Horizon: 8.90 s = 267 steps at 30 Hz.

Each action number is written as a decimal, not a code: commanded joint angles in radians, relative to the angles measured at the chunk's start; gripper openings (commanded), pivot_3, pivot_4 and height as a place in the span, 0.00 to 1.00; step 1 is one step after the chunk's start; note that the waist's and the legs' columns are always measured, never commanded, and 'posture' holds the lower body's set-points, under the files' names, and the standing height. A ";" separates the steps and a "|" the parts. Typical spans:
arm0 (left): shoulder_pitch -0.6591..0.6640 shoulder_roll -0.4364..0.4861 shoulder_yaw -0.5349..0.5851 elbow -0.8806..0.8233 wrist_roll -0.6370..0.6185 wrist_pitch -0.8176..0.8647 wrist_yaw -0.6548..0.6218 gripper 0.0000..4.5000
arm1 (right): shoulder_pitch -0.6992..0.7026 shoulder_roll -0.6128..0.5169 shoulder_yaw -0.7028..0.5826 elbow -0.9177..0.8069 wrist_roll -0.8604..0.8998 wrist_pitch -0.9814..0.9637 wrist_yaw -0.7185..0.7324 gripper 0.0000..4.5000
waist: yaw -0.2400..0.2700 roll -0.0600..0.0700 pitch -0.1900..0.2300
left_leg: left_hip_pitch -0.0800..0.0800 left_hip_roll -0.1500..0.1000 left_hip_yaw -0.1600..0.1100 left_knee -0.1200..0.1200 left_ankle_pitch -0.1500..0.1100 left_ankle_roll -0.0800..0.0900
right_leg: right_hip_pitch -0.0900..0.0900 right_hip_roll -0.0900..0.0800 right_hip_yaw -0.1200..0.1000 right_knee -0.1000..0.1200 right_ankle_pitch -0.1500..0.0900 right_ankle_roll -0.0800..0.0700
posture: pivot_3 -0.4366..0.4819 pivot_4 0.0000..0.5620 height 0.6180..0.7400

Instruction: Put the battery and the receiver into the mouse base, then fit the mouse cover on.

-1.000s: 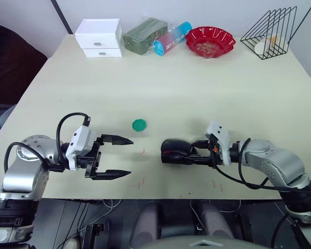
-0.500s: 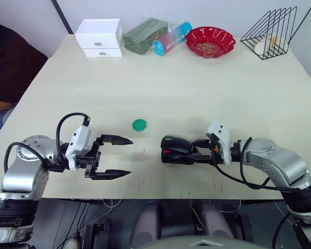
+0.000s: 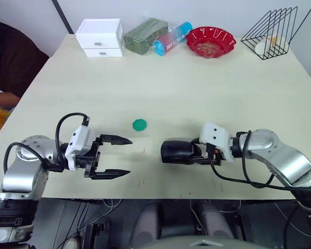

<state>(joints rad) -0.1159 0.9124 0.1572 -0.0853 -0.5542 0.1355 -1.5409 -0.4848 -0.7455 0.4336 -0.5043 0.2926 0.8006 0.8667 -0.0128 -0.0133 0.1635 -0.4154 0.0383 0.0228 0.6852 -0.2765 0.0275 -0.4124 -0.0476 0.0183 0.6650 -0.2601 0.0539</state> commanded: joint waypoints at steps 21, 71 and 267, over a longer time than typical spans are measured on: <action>-0.007 0.018 0.018 -0.002 -0.013 -0.018 -0.021 1.00 | -0.073 0.008 0.091 -0.055 -0.082 0.144 -0.002 0.56 | 0.001 0.000 0.000 | 0.000 0.000 0.000 0.001 0.000 0.000 | 0.000 0.000 0.000 0.000 0.000 0.000 | 0.48 0.27 1.00; 0.004 0.012 0.014 0.005 -0.004 -0.027 -0.019 1.00 | -0.202 -0.004 0.194 -0.066 -0.096 0.308 0.011 0.56 | 0.000 0.000 0.000 | 0.000 0.000 0.000 0.001 0.000 0.000 | 0.000 0.000 0.000 0.001 0.000 0.000 | 0.48 0.27 1.00; 0.034 0.014 0.047 -0.008 -0.021 -0.032 -0.016 1.00 | -0.280 0.272 0.205 0.124 -0.041 0.054 -0.009 0.50 | -0.021 0.000 0.000 | 0.000 0.000 0.000 0.001 0.000 0.000 | -0.001 0.000 0.000 0.003 0.000 0.000 | 0.48 0.27 1.00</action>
<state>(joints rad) -0.0858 0.9142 0.1838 -0.0659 -0.5571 0.1024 -1.5512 -0.7593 -0.4855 0.6244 -0.3779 0.2767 0.8901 0.8570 -0.0341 -0.0133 0.1633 -0.4149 0.0385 0.0225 0.6862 -0.2764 0.0274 -0.4132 -0.0478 0.0181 0.6680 -0.2601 0.0534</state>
